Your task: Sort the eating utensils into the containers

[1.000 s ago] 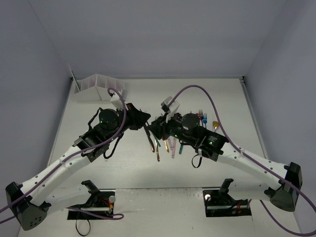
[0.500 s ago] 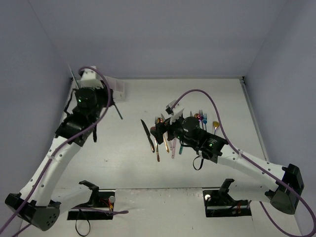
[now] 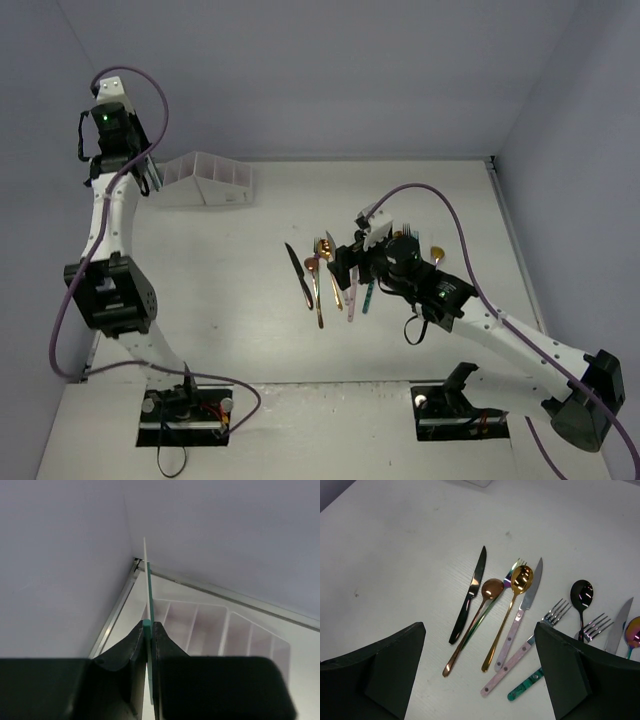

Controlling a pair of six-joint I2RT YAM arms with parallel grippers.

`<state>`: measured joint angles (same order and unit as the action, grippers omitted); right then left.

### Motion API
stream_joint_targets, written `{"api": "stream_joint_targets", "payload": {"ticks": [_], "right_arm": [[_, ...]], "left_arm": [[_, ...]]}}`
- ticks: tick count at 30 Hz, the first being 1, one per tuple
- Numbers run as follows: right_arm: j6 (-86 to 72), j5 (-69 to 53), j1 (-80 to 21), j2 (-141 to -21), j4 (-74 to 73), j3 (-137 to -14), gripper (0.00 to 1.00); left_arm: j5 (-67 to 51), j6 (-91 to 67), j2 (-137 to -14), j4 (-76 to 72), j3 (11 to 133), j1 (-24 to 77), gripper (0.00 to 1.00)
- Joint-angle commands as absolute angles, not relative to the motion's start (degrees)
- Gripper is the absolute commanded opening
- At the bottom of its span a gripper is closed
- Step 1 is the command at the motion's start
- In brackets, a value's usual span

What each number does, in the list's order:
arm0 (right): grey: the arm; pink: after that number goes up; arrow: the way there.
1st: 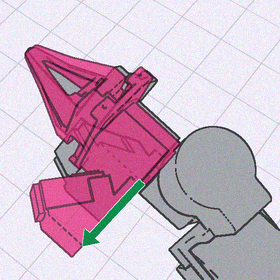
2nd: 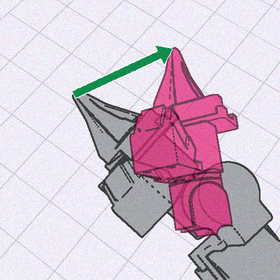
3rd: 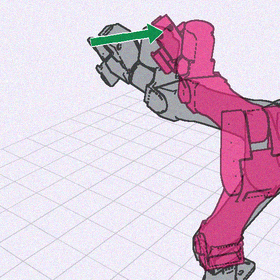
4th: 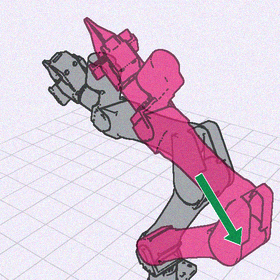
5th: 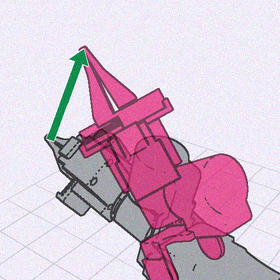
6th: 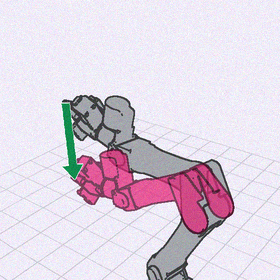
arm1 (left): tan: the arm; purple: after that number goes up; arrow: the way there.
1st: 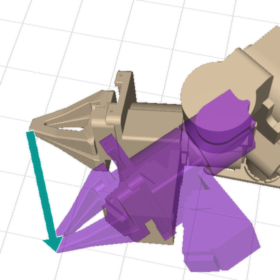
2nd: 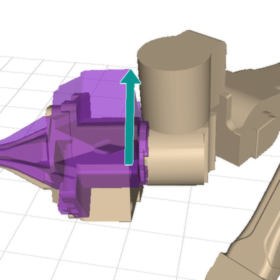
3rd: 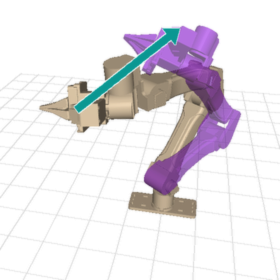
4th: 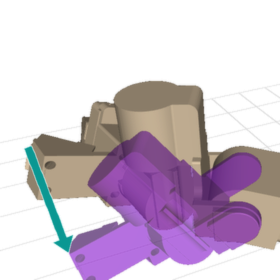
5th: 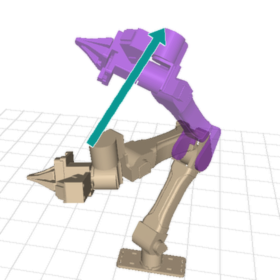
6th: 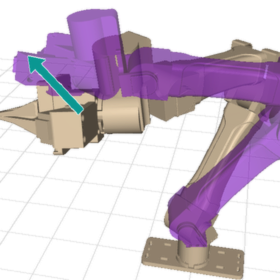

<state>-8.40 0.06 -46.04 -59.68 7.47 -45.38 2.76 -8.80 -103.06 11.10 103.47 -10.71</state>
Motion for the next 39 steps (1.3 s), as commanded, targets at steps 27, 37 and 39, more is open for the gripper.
{"api": "stream_joint_targets", "payload": {"ticks": [27, 37, 39], "right_arm": [[-16.42, -5.83, -45.53, -61.79, 7.65, -43.07, 0.89], [-16.71, -4.85, -45.01, -62.23, 6.61, -43.24, 0.89], [-16.39, -4.51, -44.95, -61.91, 6.28, -43.42, 0.89]], "left_arm": [[0.9, -6.51, -135.77, 4.38, 133.41, -13.97, 0.0], [0.78, -7.2, -136.95, 5.44, 133.76, -14.06, 0.19], [0.84, -7.25, -136.48, 5.68, 133.64, -14.02, 0.26]]}}
